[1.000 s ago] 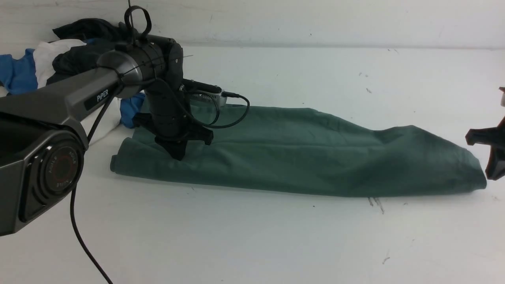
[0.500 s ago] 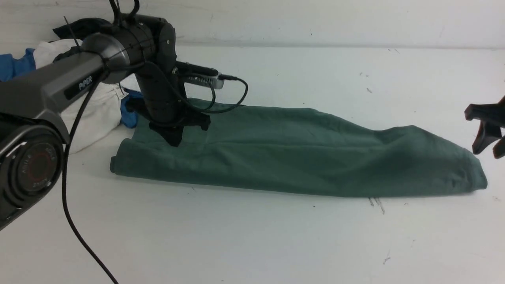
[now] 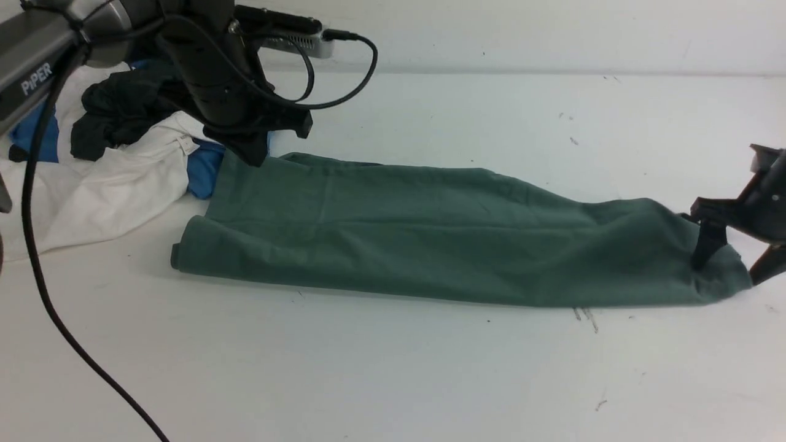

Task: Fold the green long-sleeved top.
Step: Use the right arm to clamp the right edge of the fabric, then use the right arm to drag the right edge of the fabric to the left and folds it over the left edge

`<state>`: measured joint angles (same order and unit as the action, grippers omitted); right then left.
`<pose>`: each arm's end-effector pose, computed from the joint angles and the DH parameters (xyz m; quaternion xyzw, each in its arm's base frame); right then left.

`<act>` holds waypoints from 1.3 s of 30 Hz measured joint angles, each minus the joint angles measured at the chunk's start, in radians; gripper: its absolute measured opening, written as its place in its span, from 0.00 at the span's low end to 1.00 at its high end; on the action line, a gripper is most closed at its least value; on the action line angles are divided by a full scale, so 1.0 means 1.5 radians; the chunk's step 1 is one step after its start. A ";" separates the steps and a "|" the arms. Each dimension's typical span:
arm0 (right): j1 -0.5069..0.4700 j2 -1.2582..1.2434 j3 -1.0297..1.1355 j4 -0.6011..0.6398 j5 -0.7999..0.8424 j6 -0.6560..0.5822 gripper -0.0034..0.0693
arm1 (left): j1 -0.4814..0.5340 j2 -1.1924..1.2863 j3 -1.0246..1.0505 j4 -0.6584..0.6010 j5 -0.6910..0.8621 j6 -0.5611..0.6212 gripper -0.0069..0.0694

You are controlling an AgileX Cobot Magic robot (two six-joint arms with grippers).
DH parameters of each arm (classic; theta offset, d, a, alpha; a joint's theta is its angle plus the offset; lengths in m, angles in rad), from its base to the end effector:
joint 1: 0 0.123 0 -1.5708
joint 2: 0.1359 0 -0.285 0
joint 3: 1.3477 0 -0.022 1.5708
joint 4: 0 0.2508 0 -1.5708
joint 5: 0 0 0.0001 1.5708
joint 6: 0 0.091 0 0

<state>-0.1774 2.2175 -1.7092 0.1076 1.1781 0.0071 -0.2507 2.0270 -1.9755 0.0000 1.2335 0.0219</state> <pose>0.4311 -0.0681 0.1521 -0.1132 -0.9922 -0.0504 0.0099 0.4282 -0.1096 0.3056 0.1335 0.9735 -0.0212 0.1842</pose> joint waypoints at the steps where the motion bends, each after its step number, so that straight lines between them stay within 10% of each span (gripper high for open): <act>1: 0.005 0.001 -0.001 -0.005 -0.002 -0.005 0.60 | 0.000 -0.006 0.000 0.000 0.001 0.000 0.09; 3: 0.021 0.001 -0.003 -0.013 -0.004 -0.015 0.30 | 0.000 -0.019 0.000 0.000 0.001 0.000 0.09; 6: 0.030 -0.001 -0.005 -0.028 -0.002 -0.022 0.11 | 0.000 -0.037 0.000 0.004 0.002 0.000 0.09; 17: -0.047 -0.102 0.002 -0.250 0.027 0.056 0.10 | 0.005 -0.138 0.000 0.076 0.005 -0.020 0.09; 24: -0.033 -0.199 -0.010 -0.227 0.040 0.061 0.10 | 0.005 -0.184 0.000 0.077 0.015 -0.028 0.09; 39: 0.315 -0.138 -0.270 0.012 0.055 0.143 0.10 | 0.005 -0.191 0.007 0.012 0.017 -0.030 0.09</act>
<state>0.2954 2.0108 -2.1143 0.1250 1.2602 0.2215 -0.2425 1.7404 -1.9649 0.0187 1.2586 -0.0238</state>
